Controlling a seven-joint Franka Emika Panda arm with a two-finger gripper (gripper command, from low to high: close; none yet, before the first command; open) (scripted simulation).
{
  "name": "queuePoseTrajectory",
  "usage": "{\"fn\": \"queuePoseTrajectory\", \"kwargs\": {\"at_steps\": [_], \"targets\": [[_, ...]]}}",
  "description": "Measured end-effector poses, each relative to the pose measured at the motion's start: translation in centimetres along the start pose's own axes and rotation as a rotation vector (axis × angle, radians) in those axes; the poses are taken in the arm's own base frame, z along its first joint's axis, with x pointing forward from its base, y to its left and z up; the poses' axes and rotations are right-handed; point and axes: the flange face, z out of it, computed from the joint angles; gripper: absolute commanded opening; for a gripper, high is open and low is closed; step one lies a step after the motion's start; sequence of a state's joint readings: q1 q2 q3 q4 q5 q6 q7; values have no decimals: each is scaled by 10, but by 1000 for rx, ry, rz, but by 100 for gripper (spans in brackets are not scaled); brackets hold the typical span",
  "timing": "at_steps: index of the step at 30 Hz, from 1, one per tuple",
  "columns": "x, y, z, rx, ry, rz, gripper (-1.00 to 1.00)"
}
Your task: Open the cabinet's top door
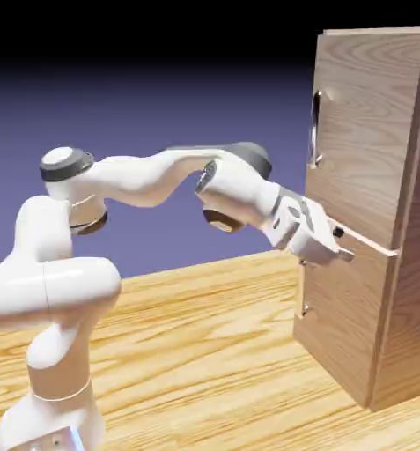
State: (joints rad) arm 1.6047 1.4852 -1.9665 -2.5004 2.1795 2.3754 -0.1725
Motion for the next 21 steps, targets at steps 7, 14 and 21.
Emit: {"fn": "queuePoseTrajectory", "kwargs": {"at_steps": [7, 14, 21], "targets": [[-25, -105, -54, 353, 15, -91, 0], [-18, -107, -30, 397, -32, -98, -100], [10, -71, -59, 532, -182, -124, -100]]}}
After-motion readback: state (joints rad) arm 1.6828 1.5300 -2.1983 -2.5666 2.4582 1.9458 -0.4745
